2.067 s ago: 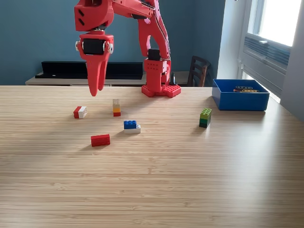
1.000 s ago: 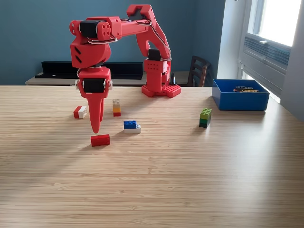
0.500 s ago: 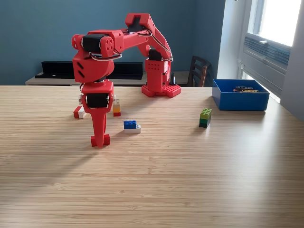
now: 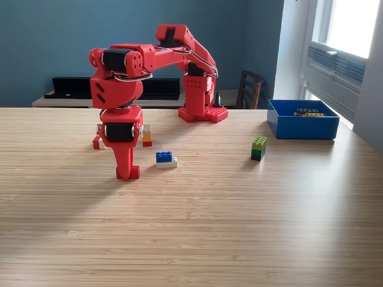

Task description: Grasp a lego block and put it in the bin.

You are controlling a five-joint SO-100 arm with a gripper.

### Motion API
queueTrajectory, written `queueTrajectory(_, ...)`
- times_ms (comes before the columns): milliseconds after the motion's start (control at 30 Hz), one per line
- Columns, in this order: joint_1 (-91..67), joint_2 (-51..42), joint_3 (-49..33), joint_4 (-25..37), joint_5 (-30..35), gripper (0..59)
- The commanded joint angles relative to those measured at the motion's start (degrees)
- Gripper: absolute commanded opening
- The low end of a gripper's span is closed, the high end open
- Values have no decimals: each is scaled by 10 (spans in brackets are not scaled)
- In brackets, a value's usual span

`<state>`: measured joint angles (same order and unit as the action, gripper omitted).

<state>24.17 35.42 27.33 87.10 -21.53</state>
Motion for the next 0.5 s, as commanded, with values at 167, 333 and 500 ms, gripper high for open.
queueTrajectory(167,-19,20,76,-17,62,0)
queueTrajectory(333,-25,96,69,-5,106,0)
queueTrajectory(500,-58,241,155,-5,127,0)
